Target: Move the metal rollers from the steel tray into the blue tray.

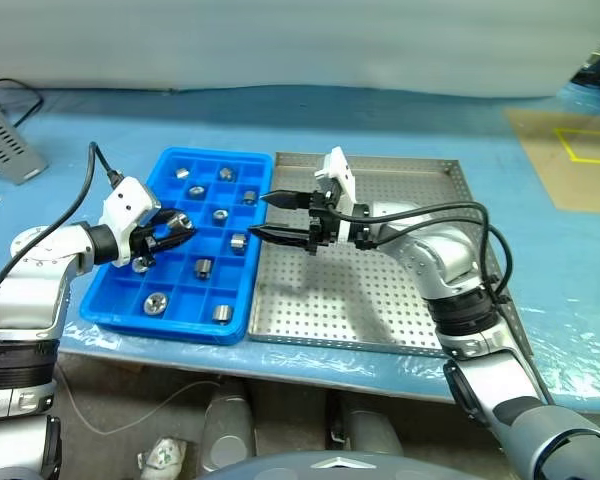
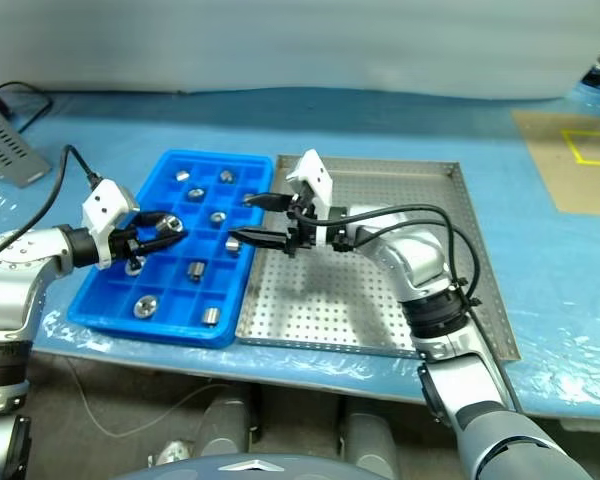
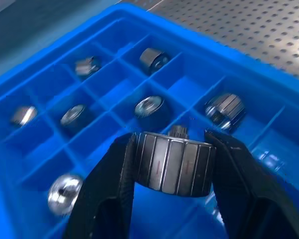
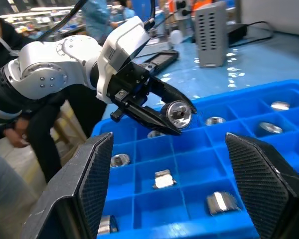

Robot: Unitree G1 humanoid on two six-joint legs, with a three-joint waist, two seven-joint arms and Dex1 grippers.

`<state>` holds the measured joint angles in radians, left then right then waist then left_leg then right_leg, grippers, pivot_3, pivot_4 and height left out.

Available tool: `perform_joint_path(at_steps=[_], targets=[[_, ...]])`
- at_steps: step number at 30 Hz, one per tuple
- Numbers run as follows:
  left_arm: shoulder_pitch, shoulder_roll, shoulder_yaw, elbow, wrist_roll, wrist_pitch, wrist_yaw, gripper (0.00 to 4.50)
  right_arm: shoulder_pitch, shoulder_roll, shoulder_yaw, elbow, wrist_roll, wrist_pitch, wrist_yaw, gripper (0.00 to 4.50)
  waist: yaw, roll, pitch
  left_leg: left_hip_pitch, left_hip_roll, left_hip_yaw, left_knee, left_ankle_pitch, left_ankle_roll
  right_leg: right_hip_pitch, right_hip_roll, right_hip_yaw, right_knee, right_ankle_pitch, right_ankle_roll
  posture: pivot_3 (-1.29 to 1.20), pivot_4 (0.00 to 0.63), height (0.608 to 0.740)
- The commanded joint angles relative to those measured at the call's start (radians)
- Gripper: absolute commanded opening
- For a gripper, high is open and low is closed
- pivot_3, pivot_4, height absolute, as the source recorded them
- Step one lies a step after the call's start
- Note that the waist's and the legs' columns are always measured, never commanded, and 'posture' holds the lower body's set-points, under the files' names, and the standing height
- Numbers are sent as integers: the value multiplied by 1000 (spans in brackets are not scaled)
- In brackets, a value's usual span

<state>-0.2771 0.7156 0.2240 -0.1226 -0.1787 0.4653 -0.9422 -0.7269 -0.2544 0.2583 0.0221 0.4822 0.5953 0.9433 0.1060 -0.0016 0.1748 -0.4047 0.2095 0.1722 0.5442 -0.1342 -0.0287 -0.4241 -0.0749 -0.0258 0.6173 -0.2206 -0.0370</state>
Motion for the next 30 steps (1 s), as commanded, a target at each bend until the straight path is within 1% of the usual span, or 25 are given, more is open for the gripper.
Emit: perform_joint_path(at_steps=[1,4,6,12,16,20,25,27,30], targets=[[35,-29,51,-119,-22,29,111,1834,-53,31,24,59,-34,-84,61,3745,20,0,0,0,0,0,0,0,0,0,0,0,0,0,0,257,150,740],[41,-59,40,-110,-10,38,187,1834,-64,42,29,77,-48,-94,81,3745,46,0,0,-1,-1,0,1,0,0,0,-1,0,0,0,0,256,150,740],[43,-75,11,-89,4,27,220,1834,-62,43,25,73,-51,-87,85,3745,50,-1,0,-1,-1,-1,1,0,0,0,-1,0,0,0,0,243,150,740],[-18,-115,-62,13,8,4,251,1834,-41,32,5,28,-52,-50,60,3745,46,-1,0,0,-1,-1,1,0,-1,0,0,0,1,0,1,194,150,740],[-47,-107,-101,67,19,-23,242,1834,-22,16,-9,-12,-46,-23,35,3745,43,-1,0,0,0,-1,1,1,-1,0,0,0,1,0,1,149,150,740],[-95,-101,-110,155,35,-43,259,1834,-4,10,-23,-39,-40,-1,12,3745,39,-1,0,0,0,-1,1,1,-1,0,0,0,1,0,1,130,150,740],[-110,-107,-145,185,39,-46,243,1834,7,10,-34,-57,-46,8,-13,3745,28,-1,0,0,-1,-1,1,1,-1,0,0,0,2,0,1,108,150,740],[-115,-114,-149,184,17,-34,224,2565,12,10,-37,-64,-45,11,-25,3745,28,-1,0,0,-1,-1,1,1,-1,0,0,0,1,0,1,105,150,740],[-118,-112,-160,171,23,-25,225,3462,16,10,-39,-73,-43,16,-36,3745,31,-1,0,0,-1,-1,1,2,-3,0,0,0,2,0,1,100,150,740]])
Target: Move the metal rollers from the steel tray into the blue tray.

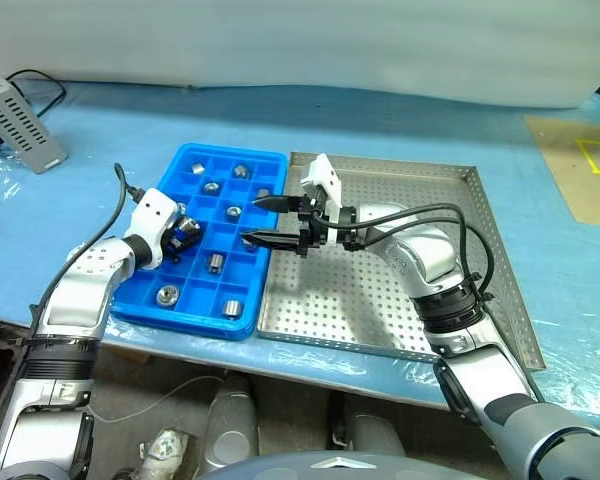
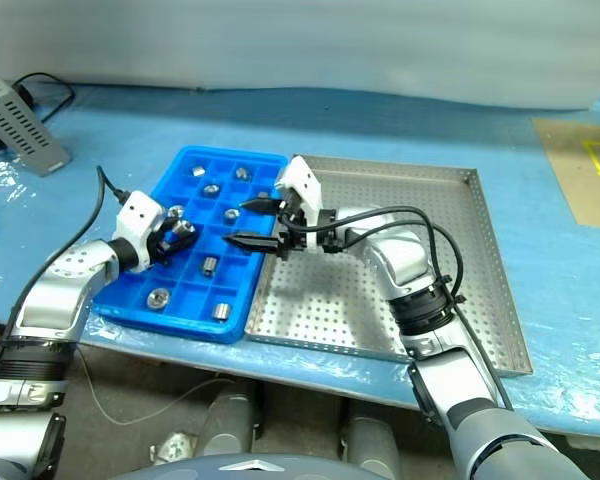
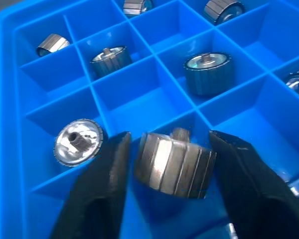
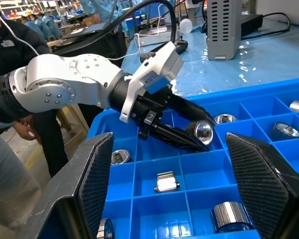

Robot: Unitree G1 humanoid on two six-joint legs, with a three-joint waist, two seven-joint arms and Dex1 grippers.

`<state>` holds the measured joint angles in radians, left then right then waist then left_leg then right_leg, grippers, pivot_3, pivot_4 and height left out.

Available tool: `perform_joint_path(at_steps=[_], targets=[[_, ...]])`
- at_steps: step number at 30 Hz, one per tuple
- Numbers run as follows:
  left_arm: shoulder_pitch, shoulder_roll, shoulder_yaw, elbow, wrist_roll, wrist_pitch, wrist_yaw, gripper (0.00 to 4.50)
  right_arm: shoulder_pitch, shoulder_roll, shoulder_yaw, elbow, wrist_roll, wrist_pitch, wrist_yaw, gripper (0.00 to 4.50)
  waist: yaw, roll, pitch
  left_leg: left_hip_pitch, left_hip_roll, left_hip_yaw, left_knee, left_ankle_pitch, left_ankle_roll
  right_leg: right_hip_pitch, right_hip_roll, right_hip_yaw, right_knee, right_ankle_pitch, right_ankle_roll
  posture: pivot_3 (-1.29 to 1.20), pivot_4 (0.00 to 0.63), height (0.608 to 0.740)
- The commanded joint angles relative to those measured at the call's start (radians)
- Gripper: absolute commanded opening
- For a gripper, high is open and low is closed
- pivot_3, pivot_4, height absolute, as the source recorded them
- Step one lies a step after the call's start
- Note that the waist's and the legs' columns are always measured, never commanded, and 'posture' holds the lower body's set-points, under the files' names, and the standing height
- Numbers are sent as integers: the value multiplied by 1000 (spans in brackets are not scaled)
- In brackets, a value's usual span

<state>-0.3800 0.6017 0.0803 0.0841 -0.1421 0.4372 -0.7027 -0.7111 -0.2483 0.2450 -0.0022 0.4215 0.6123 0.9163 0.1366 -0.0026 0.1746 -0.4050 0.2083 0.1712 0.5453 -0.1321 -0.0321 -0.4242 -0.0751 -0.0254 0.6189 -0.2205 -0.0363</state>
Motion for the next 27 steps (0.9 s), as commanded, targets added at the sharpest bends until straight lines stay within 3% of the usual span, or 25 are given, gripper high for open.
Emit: perform_joint_path(at_steps=[1,7,14,27], targets=[[-18,0,-15,-43,-23,9,-22,3781,3,3,-26,-52,19,1,-12,3745,-1,0,0,0,0,0,0,0,0,0,0,0,0,0,0,100,150,740],[-13,10,-1,-106,-59,33,-37,3781,7,5,-23,-61,19,5,-21,3745,-11,0,0,0,1,0,0,1,-1,0,0,0,1,0,0,110,150,740],[11,23,106,-307,-199,140,-36,3781,17,-5,-51,-56,27,-7,-24,3745,-12,0,0,0,1,0,0,1,-1,0,0,0,1,0,0,149,150,740],[-37,-138,67,-327,-213,114,129,3781,-66,-8,-90,101,-11,-87,3,3745,-6,0,0,0,0,0,1,0,0,0,0,0,2,0,0,174,150,740]])
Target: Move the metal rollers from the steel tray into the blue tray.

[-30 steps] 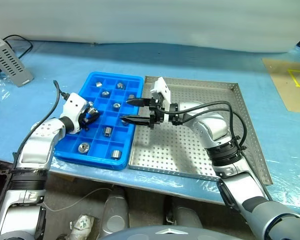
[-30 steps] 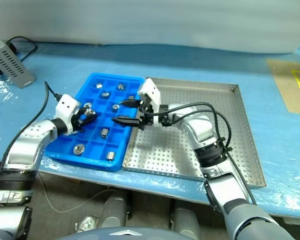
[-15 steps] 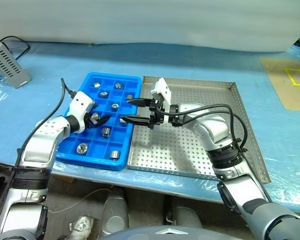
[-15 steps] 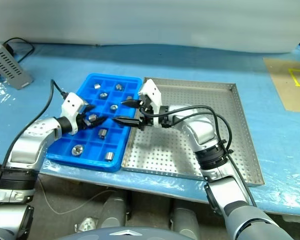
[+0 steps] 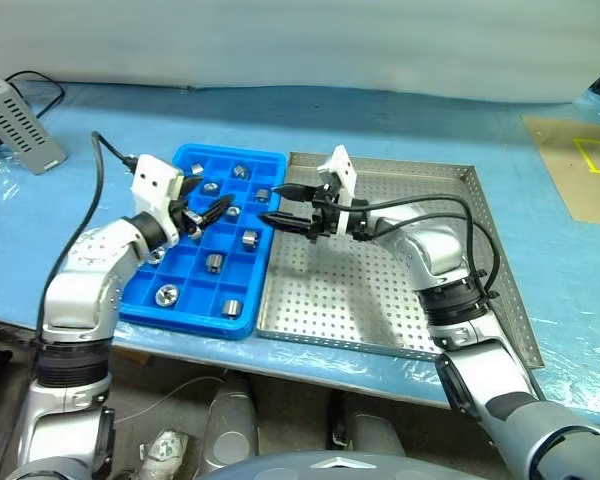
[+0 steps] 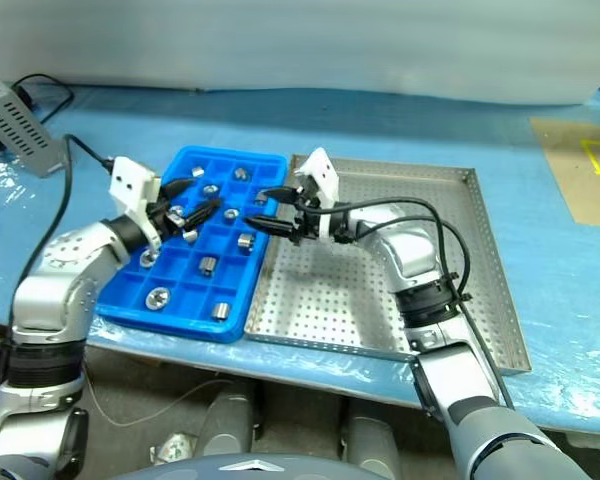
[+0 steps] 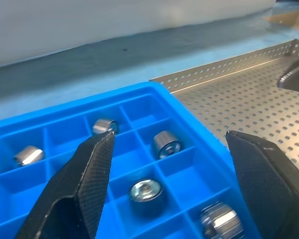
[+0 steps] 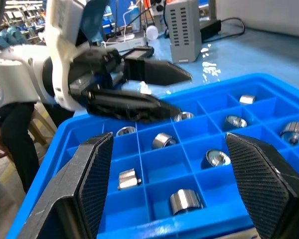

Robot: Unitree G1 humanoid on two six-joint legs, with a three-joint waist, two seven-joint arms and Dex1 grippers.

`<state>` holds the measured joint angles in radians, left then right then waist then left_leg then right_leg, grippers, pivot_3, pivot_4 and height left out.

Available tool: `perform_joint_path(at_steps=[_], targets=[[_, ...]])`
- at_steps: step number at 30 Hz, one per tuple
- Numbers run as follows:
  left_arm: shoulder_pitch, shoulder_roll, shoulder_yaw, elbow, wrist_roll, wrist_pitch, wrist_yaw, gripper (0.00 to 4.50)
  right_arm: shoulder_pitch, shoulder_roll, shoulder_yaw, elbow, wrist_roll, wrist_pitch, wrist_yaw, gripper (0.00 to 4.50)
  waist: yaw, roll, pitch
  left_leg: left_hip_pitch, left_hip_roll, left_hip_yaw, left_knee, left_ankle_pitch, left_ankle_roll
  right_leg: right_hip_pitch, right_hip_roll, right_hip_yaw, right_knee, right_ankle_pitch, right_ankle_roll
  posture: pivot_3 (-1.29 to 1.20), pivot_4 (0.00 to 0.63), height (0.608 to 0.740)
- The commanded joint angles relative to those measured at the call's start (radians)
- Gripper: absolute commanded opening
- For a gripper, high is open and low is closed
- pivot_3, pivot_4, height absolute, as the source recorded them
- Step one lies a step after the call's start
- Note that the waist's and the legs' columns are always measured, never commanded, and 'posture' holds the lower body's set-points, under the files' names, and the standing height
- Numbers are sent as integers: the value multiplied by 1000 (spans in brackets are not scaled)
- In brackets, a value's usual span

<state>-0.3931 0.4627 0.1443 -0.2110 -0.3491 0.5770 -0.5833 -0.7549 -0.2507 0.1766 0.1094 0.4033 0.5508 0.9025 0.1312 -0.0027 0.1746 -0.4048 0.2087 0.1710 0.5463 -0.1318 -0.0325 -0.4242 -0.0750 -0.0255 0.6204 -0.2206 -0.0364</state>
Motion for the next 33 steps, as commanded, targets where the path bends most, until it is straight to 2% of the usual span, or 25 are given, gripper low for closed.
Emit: perform_joint_path(at_steps=[1,11,19,33], targets=[[-28,1,3,-19,-6,-32,8,3781,-23,-10,-23,-11,5,-26,17,3745,-1,0,0,0,0,0,0,0,0,0,0,0,0,0,0,168,150,740],[-83,-15,-15,88,-30,-83,-49,3781,94,-94,-94,-146,8,46,-67,3745,-5,0,0,0,-1,0,1,0,0,0,0,1,-1,0,0,22,150,740],[-115,-41,-56,152,-35,-110,-95,3781,204,-125,-148,-257,22,75,-140,3745,-30,0,0,1,-1,0,1,0,0,0,0,1,0,0,0,-11,150,740],[-144,-81,-96,179,-25,-137,-107,3781,207,-143,-141,-224,2,55,-169,3745,-36,0,0,1,-1,1,1,0,0,0,0,1,0,0,0,-23,150,740]])
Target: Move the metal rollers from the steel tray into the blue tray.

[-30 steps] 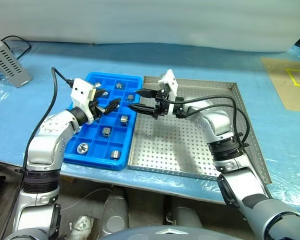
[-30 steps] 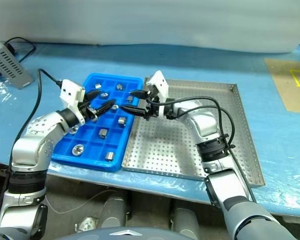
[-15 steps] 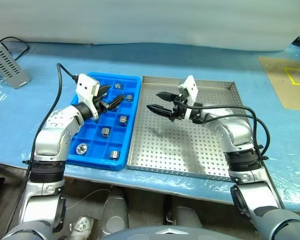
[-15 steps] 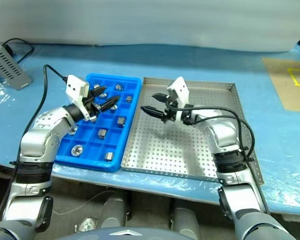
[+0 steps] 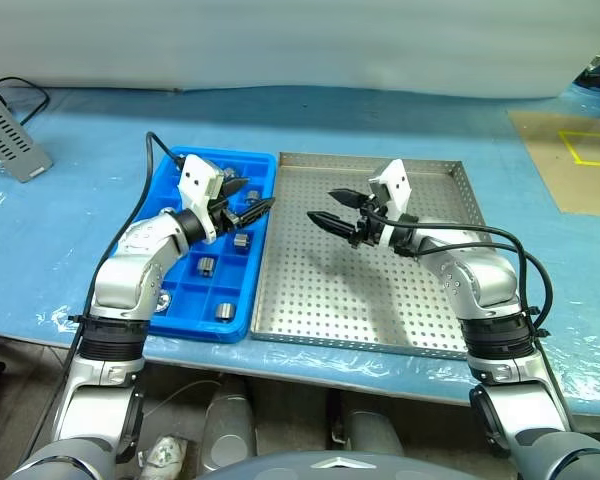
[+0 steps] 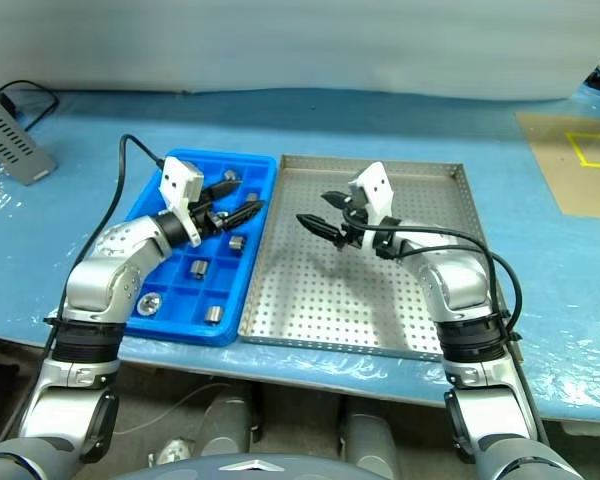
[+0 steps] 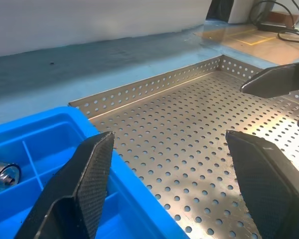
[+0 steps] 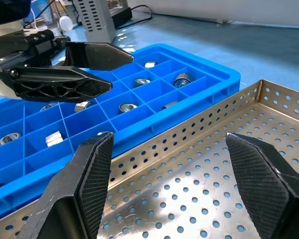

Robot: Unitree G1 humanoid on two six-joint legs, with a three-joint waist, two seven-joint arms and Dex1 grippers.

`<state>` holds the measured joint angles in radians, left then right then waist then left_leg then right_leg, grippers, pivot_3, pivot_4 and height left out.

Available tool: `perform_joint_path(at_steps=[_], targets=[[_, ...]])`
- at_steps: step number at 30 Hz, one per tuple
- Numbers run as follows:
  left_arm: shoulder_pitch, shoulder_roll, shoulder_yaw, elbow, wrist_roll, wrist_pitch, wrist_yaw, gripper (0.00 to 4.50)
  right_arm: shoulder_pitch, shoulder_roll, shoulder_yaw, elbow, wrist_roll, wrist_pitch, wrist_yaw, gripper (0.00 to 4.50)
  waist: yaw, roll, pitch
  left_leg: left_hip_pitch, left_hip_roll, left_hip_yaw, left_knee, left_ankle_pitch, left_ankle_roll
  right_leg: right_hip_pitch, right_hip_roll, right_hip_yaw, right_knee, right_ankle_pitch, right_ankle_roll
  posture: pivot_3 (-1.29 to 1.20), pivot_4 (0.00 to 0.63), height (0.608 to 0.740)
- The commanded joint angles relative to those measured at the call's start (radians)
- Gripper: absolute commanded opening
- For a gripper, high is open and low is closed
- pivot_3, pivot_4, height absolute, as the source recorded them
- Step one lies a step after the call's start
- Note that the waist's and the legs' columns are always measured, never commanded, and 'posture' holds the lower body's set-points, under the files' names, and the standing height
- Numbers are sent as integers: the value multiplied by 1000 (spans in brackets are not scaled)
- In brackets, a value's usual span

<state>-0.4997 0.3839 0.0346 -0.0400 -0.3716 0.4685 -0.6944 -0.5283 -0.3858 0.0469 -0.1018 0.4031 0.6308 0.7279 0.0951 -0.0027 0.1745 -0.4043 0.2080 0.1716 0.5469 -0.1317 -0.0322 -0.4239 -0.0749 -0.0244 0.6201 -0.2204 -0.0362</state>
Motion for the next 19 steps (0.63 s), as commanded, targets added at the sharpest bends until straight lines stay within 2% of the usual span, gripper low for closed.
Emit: perform_joint_path(at_steps=[1,19], targets=[[-46,-3,17,13,-6,-28,6,3781,-27,-11,-8,-7,-2,-27,8,3745,0,0,0,0,0,0,0,0,0,0,0,0,0,0,0,-27,150,740],[-38,6,4,31,-11,-34,-39,3781,21,-49,-30,-91,16,19,-14,3745,-4,0,0,0,0,1,1,0,1,0,0,1,0,0,0,-104,150,740]])
